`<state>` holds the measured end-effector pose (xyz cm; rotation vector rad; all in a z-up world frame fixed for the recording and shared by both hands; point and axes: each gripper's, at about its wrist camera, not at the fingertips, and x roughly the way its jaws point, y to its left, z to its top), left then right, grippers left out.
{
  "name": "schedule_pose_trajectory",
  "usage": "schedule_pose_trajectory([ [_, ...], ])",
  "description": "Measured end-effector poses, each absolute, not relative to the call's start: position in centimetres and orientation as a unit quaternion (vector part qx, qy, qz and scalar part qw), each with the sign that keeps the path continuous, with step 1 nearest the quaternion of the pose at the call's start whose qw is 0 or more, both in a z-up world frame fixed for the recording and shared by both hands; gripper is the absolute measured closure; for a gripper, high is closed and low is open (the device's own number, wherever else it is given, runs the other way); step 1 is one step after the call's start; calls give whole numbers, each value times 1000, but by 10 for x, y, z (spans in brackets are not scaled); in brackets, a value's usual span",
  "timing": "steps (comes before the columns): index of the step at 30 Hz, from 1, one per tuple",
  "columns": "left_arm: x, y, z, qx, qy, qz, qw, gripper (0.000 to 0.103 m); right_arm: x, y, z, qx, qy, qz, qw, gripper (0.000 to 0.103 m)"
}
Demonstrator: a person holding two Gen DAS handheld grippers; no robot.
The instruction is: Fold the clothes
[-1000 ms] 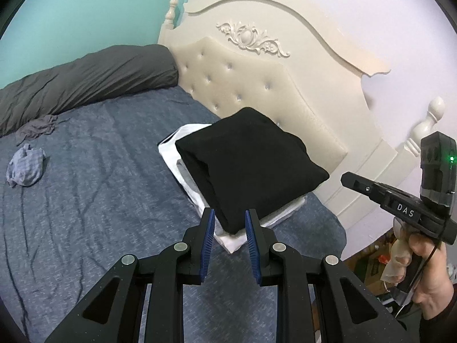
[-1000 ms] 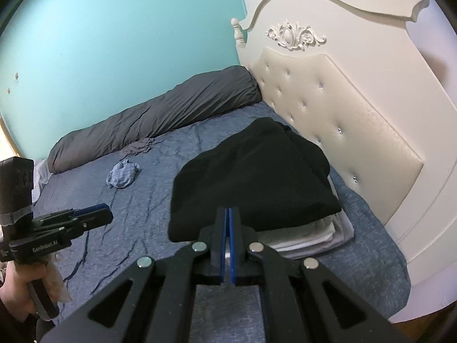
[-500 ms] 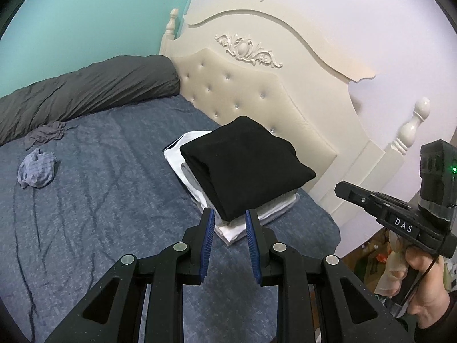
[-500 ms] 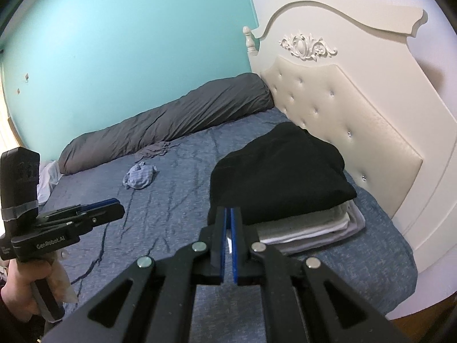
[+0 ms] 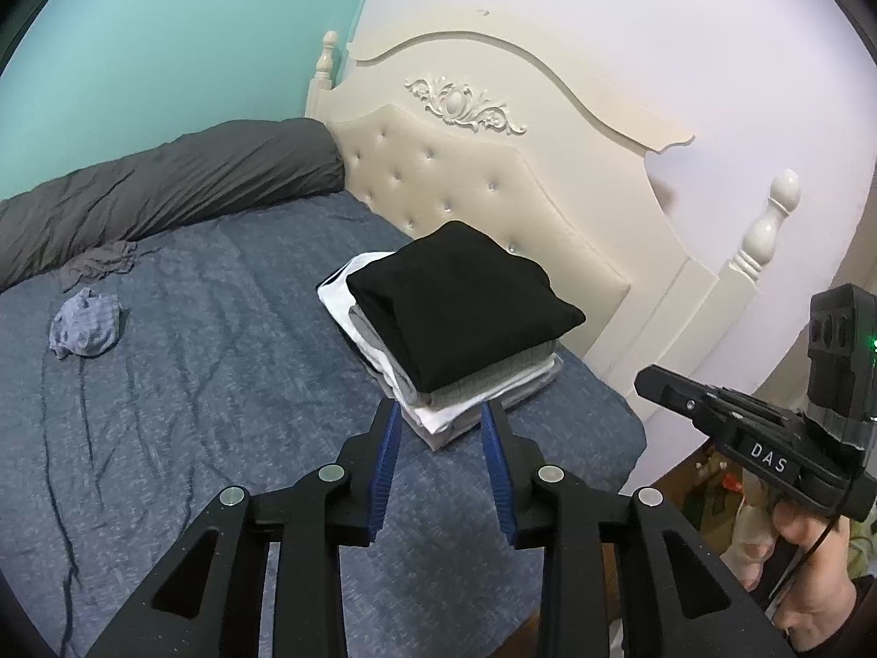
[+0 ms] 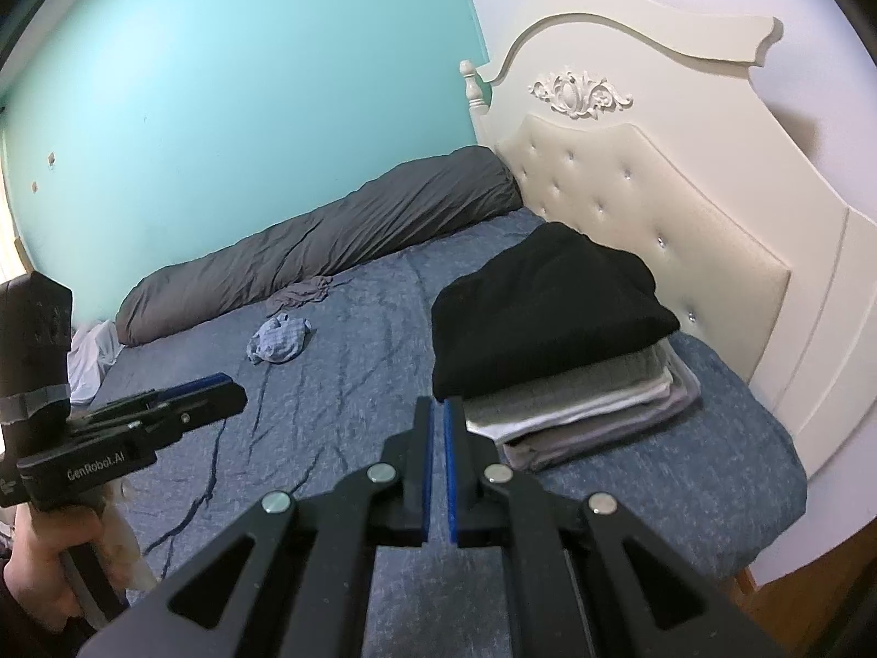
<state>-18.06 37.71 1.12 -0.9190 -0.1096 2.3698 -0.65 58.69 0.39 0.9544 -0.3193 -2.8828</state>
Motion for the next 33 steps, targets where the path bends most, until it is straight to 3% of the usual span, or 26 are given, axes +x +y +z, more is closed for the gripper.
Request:
schedule_pose_trajectory([
  [8, -156, 369, 16, -336, -34, 894, 295, 60, 20, 573, 8, 308, -95, -946, 32, 97],
  [14, -141, 363, 18, -331, -29, 896, 295, 57, 37, 563, 12, 303, -76, -950, 20, 82],
  [16, -136, 359, 19, -328, -28, 897, 294, 49, 41, 561, 12, 302, -80, -950, 17, 65],
  [18, -131, 355, 20, -325, -29, 899, 293, 47, 46, 561, 10, 300, -89, -950, 16, 58],
  [23, -121, 350, 21, -321, -20, 902, 287, 45, 57, 556, 9, 298, -96, -950, 6, 55],
  [28, -111, 347, 24, -315, -19, 903, 291, 38, 68, 555, 10, 293, -102, -951, -13, 41],
  [33, -102, 343, 23, -314, -13, 903, 294, 35, 79, 553, 9, 296, -106, -949, -28, 34],
])
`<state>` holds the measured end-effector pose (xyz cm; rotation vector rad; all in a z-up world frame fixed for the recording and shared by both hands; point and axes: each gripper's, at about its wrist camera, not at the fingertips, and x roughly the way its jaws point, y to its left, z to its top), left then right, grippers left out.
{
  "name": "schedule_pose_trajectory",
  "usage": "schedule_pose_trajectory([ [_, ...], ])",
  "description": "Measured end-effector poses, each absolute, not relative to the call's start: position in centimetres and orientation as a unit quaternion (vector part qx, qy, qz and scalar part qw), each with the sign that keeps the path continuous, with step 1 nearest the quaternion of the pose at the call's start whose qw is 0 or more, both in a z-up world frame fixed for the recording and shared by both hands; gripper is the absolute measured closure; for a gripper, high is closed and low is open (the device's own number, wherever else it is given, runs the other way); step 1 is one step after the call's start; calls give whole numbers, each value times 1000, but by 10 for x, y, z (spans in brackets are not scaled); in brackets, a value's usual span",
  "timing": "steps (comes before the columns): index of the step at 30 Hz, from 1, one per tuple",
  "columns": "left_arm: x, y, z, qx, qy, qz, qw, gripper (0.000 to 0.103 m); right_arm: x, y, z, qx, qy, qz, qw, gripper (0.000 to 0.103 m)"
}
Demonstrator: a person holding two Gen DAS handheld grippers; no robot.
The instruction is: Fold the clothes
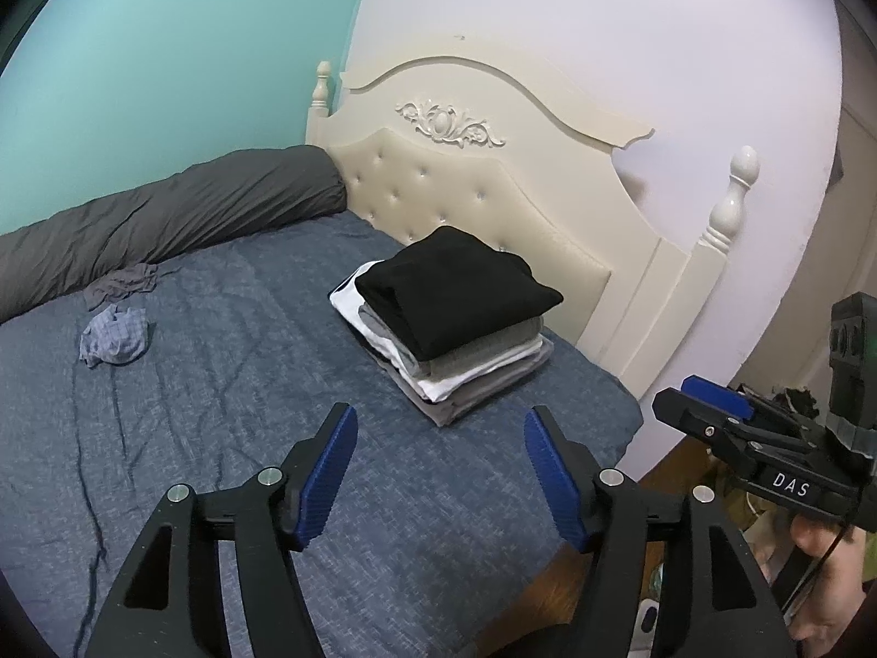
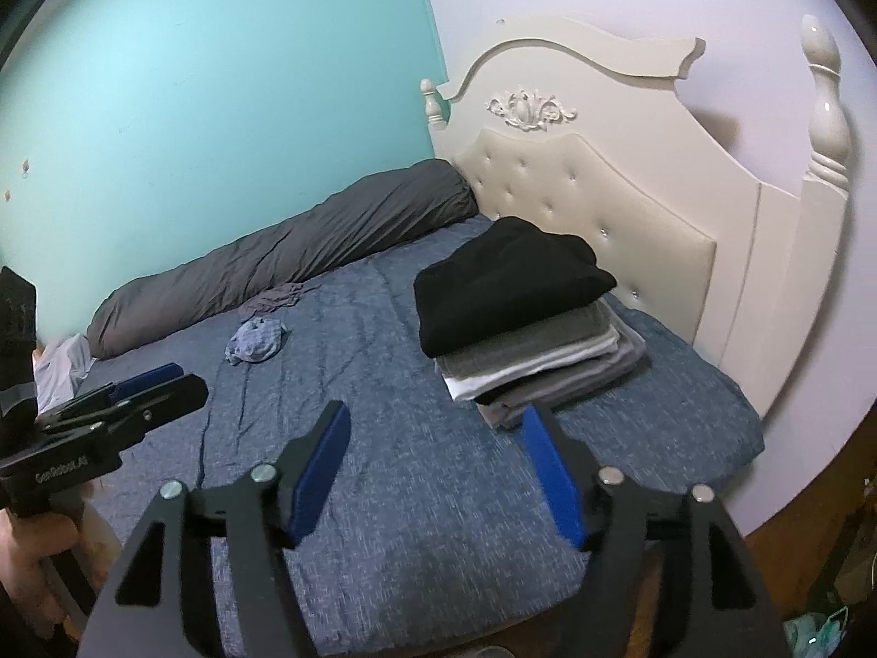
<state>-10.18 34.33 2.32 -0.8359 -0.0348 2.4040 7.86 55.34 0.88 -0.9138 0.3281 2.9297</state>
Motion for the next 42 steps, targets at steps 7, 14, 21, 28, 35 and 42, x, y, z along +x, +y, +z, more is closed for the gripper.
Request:
schedule_pose_trajectory([
  [7, -91, 332, 24, -307, -11, 909, 282, 21, 92, 550, 7, -297, 111, 947, 45, 28],
  [14, -80, 321, 17, -312, -10, 906, 286, 14, 106, 544, 1, -290, 118, 949, 45, 20],
  [21, -73, 314, 13, -308, -8, 908, 283, 8, 118, 538, -7, -287, 112, 949, 62, 15],
  [28, -65, 308, 13, -305, -13, 907, 289, 0, 129, 532, -12, -282, 105, 951, 75, 5],
  [35, -56, 304, 15, -304, -14, 905, 297, 0, 134, 527, -16, -288, 104, 949, 81, 2],
  [42, -51, 300, 13, -306, -15, 905, 295, 0, 144, 530, -20, -293, 120, 945, 87, 2],
])
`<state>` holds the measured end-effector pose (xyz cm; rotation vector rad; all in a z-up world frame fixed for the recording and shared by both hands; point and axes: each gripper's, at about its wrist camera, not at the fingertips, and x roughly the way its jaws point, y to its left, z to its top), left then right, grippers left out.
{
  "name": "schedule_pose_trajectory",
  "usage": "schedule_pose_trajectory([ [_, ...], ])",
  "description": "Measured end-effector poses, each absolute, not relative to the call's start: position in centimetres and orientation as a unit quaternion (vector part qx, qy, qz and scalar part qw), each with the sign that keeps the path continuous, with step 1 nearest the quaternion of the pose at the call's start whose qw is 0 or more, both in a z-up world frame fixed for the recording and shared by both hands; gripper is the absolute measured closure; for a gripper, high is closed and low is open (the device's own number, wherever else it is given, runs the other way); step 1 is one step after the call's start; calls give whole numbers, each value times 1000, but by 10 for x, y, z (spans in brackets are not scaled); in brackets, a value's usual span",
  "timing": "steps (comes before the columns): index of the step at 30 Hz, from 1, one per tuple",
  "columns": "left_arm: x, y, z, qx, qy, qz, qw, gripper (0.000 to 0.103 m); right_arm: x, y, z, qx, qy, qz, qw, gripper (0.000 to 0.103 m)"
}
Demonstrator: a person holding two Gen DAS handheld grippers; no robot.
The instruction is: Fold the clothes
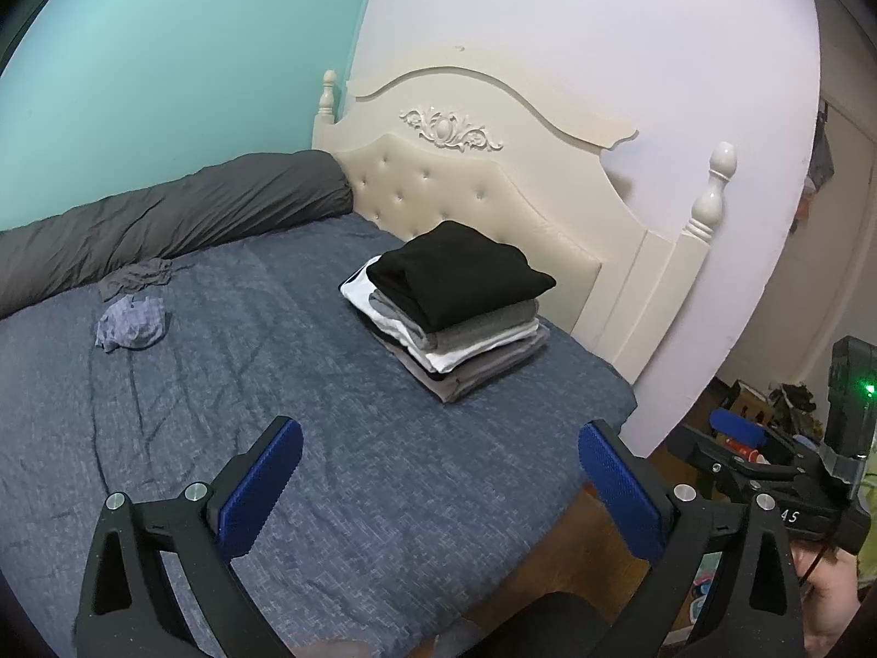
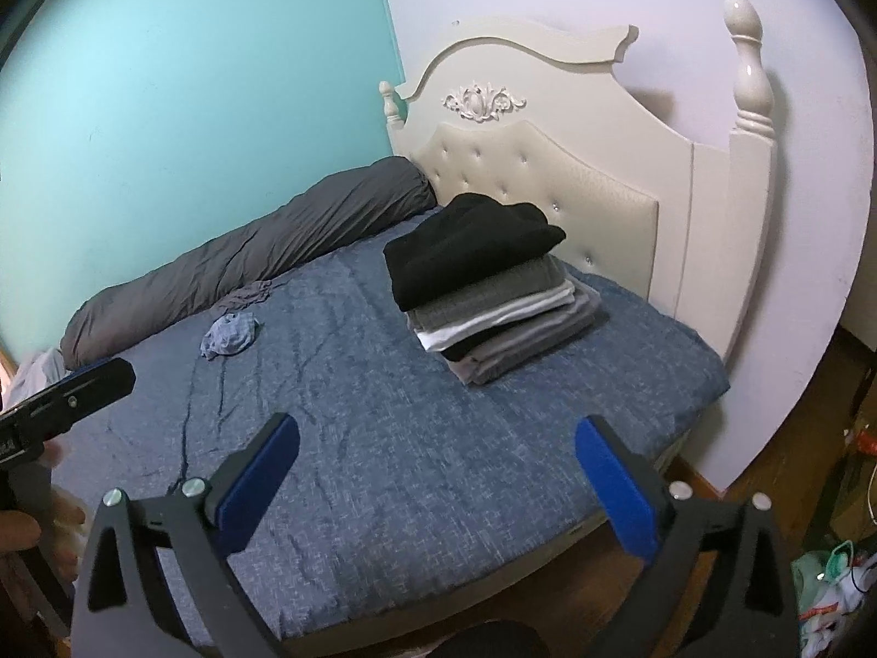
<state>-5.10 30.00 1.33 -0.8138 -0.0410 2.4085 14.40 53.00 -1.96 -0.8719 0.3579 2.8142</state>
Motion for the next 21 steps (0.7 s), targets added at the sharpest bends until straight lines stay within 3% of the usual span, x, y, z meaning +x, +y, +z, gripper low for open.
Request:
schedule_pose_trajectory([
  [21, -37, 296, -8, -314, 3, 905, 287, 0, 158, 524, -25, -293, 112, 945, 94, 2],
])
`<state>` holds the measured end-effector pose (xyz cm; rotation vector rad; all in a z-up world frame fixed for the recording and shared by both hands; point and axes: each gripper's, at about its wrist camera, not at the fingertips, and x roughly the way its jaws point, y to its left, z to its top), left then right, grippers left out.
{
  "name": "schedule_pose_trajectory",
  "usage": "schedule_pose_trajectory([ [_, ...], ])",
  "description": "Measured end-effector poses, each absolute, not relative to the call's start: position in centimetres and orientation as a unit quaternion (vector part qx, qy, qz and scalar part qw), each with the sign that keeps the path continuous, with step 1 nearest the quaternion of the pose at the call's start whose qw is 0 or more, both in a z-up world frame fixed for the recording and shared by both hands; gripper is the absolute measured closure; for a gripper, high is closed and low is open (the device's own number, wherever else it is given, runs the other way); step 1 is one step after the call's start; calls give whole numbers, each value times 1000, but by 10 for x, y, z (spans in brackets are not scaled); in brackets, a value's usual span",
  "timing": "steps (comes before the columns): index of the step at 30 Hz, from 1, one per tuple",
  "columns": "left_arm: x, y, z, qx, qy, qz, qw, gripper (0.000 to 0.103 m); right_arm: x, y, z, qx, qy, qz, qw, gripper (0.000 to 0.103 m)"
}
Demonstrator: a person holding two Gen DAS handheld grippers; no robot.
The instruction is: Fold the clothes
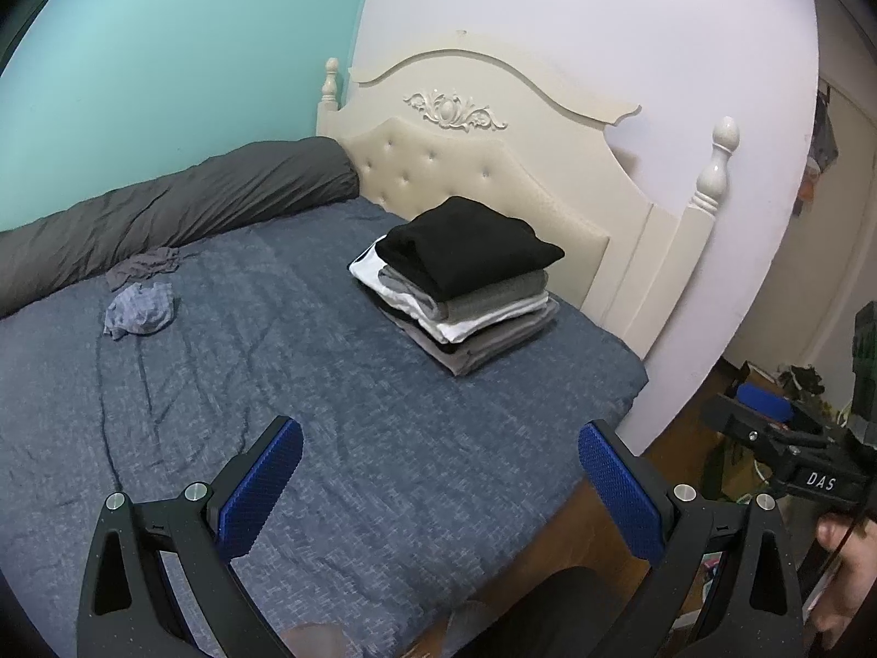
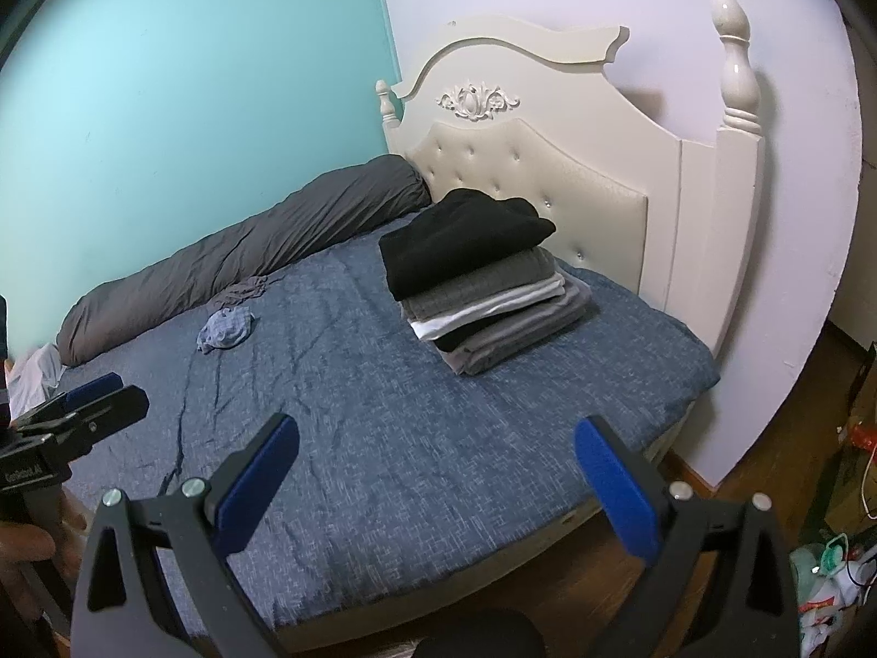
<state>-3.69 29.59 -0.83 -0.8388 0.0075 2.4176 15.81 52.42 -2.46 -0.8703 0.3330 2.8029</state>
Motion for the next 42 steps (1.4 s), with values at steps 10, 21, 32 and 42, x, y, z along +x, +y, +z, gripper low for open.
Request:
schedule_pose_trajectory([
  [10, -31, 293, -12, -311, 9, 906, 287, 0, 163, 520, -31, -292, 107, 945, 97, 2],
  [21, -24, 293, -13, -305, 16, 910, 281, 0, 170, 518, -36, -290, 104, 946, 103, 1],
  [32, -20, 294, -16, -305, 21, 909, 283, 0, 172, 516, -38, -290, 100, 946, 103, 1],
  [42, -18, 292, -18, -305, 19, 909, 284, 0, 174, 515, -37, -287, 96, 947, 103, 1],
])
